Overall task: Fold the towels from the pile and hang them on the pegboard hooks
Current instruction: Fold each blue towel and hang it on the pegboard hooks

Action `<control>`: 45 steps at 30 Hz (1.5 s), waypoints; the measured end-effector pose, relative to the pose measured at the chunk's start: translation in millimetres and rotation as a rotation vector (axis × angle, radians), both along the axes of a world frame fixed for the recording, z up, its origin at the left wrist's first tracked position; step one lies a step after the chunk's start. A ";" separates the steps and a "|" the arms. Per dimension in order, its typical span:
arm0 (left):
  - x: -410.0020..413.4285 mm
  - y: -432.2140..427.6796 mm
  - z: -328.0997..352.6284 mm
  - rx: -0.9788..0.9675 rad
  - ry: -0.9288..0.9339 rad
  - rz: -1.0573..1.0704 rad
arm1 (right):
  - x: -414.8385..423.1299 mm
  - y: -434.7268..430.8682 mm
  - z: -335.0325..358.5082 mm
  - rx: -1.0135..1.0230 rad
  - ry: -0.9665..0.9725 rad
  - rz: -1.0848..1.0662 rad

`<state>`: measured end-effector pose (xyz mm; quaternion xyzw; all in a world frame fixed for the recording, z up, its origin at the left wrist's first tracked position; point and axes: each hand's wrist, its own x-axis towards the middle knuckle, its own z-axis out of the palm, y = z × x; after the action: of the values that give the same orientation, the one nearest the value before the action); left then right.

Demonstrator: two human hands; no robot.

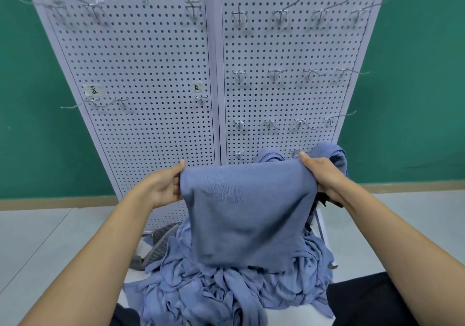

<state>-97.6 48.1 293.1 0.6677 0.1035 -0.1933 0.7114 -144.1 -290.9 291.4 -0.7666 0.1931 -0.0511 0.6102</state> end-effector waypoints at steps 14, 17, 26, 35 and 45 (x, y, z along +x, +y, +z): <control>-15.0 8.4 91.7 -0.107 -0.222 -0.050 | -11.6 -4.5 90.3 0.065 -0.097 0.239; -14.2 8.8 97.8 -0.011 -0.256 0.013 | -15.2 -4.8 99.3 -0.048 -0.029 0.189; -22.9 11.1 102.0 -0.304 -0.222 0.006 | -15.5 3.1 104.3 0.517 -0.264 0.177; -25.1 11.0 88.4 -0.212 -0.155 0.090 | -11.2 -1.3 95.3 0.093 -0.125 0.121; -17.6 11.1 87.9 -0.109 -0.237 0.179 | -4.1 -0.4 93.1 -0.060 -0.257 0.078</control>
<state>-115.2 59.2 381.0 0.6345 0.0672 -0.0542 0.7681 -148.2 -291.3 384.5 -0.7786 0.0820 -0.1308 0.6083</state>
